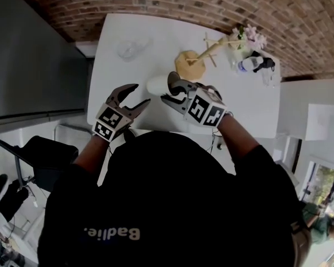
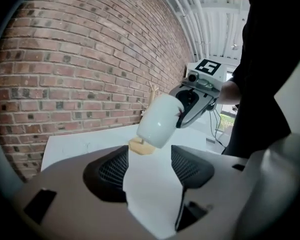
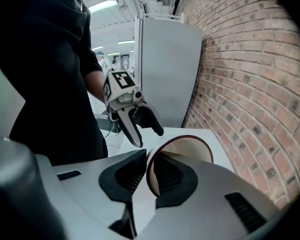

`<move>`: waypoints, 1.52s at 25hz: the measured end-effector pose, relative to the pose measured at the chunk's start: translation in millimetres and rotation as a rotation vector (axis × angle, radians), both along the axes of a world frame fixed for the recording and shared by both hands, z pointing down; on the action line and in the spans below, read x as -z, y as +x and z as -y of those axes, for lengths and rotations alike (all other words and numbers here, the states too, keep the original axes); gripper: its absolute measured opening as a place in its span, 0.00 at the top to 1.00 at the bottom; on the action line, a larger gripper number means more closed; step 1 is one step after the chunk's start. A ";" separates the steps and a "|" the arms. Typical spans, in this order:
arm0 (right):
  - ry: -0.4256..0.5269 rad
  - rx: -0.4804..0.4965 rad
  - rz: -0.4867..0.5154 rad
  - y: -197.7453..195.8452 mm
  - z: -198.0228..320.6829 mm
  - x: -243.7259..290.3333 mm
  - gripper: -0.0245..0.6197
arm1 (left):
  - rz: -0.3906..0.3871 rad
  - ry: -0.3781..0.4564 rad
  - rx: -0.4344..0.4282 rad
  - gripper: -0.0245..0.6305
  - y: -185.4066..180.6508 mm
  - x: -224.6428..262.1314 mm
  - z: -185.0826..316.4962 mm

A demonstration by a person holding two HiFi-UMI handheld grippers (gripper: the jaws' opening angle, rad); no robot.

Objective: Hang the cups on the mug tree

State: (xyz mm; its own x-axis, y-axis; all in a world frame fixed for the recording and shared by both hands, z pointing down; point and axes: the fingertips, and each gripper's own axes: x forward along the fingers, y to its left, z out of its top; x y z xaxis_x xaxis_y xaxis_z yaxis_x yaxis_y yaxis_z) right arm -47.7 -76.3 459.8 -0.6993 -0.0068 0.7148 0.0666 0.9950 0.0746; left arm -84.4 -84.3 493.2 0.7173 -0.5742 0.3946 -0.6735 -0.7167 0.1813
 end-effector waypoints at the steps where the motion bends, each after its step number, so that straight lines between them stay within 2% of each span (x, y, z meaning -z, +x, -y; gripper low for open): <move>1: -0.014 0.002 0.024 -1.5 -2.3 4.8 0.86 | 0.003 0.002 -0.015 0.54 2.3 -1.0 1.5; 5: -0.066 0.008 0.122 -8.0 -7.4 26.7 0.86 | -0.003 0.050 -0.096 0.44 15.0 6.0 5.8; 8: -0.106 0.033 0.175 -13.5 -11.9 35.0 0.86 | -0.074 0.091 -0.151 0.41 20.6 22.0 9.3; 10: -0.142 0.050 0.208 -16.2 -13.8 38.4 0.86 | -0.109 0.108 -0.202 0.41 23.4 31.0 10.5; 13: -0.186 0.076 0.251 -17.8 -14.6 42.4 0.86 | -0.118 0.124 -0.279 0.43 28.4 37.9 9.6; 17: -0.255 0.083 0.301 -13.4 -10.9 39.1 0.86 | -0.121 0.111 -0.308 0.45 32.7 35.8 10.5; 21: -0.277 0.060 0.329 -8.9 -2.1 27.5 0.86 | -0.069 0.087 -0.322 0.46 34.3 23.7 17.5; 28: -0.307 -0.099 0.435 5.5 37.2 4.0 0.83 | 0.030 0.061 -0.240 0.46 38.0 3.5 49.8; 38: -0.342 -0.265 0.565 24.4 75.9 -21.0 0.78 | 0.173 0.017 -0.252 0.46 49.2 -18.5 81.5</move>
State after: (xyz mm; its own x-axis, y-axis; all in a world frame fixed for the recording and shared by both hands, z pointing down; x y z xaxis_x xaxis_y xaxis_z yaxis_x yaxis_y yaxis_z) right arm -23.4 -152.2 480.8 -0.9694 -0.0676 0.2360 -0.1373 0.9463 -0.2928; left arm -35.2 -165.9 511.7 0.7611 -0.3943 0.5150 -0.4937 -0.8671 0.0659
